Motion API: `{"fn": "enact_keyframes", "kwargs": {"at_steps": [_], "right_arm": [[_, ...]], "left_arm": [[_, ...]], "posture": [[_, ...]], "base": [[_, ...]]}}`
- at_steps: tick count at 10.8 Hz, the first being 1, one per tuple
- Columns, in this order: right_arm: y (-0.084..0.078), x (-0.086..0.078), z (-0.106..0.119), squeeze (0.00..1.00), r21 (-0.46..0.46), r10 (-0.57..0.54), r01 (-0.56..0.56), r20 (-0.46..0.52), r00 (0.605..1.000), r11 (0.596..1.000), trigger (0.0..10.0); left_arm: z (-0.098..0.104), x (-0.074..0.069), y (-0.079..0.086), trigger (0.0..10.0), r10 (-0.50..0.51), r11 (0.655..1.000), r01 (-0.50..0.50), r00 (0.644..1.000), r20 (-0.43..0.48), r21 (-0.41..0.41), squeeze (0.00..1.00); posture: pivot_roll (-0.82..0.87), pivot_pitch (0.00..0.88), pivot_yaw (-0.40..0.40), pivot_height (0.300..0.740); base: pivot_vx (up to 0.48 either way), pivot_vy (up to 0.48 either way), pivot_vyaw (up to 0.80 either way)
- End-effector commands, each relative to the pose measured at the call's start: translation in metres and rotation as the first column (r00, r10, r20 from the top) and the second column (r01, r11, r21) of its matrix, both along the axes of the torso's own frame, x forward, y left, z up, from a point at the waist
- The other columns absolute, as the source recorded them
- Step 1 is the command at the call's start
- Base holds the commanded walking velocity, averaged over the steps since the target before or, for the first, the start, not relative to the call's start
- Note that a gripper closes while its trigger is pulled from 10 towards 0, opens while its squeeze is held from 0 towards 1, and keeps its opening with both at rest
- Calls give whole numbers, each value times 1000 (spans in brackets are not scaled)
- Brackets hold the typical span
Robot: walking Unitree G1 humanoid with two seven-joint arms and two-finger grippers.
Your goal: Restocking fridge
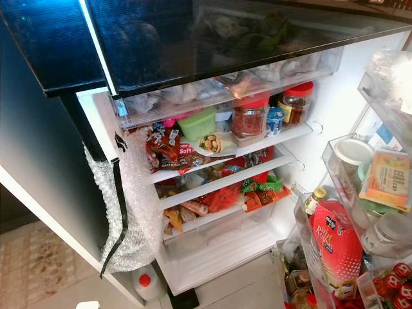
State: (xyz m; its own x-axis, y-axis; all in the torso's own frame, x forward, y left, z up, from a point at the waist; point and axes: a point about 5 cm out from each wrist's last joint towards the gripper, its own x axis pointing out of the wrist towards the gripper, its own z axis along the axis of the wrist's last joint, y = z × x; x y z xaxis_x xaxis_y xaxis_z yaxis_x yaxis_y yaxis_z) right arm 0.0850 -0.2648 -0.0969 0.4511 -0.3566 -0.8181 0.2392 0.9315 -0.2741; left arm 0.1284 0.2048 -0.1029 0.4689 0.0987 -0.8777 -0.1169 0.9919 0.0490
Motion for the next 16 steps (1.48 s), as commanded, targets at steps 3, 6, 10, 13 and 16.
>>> {"fn": "enact_keyframes", "kwargs": {"at_steps": [3, 6, 10, 13, 16], "right_arm": [[-53, 4, 23, 0, -143, -25, 29, 28, 999, 989, 10000], [-81, -15, 33, 0, -202, -109, 111, 21, 994, 973, 10000], [-55, 5, 24, 0, -113, -76, 82, 54, 996, 990, 10000], [-37, 18, 18, 0, -48, -34, 37, 67, 997, 998, 10000], [-8, 30, 10, 0, 123, 6, -16, 80, 997, 992, 10000]], "left_arm": [[-1, -4, 4, 10000, -11, 1000, 11, 999, -30, 7, 0], [-1, -2, 4, 10000, -20, 1000, 20, 999, -28, 7, 0], [-1, -2, 3, 10000, -12, 1000, 13, 1000, -24, 4, 0], [-1, -2, -1, 10000, 0, 1000, 0, 1000, -23, -5, 0], [-1, -2, -1, 10000, -8, 1000, 8, 1000, -23, 1, 0]], "posture": [[-165, 0, 25, 740], [-171, 0, 29, 740], [-159, 0, 16, 740], [-155, 0, -1, 740], [-148, 0, -3, 740]], "base": [[0, 0, 0], [0, 0, 0], [0, 0, 0], [0, 0, 0], [0, -102, 0]]}}
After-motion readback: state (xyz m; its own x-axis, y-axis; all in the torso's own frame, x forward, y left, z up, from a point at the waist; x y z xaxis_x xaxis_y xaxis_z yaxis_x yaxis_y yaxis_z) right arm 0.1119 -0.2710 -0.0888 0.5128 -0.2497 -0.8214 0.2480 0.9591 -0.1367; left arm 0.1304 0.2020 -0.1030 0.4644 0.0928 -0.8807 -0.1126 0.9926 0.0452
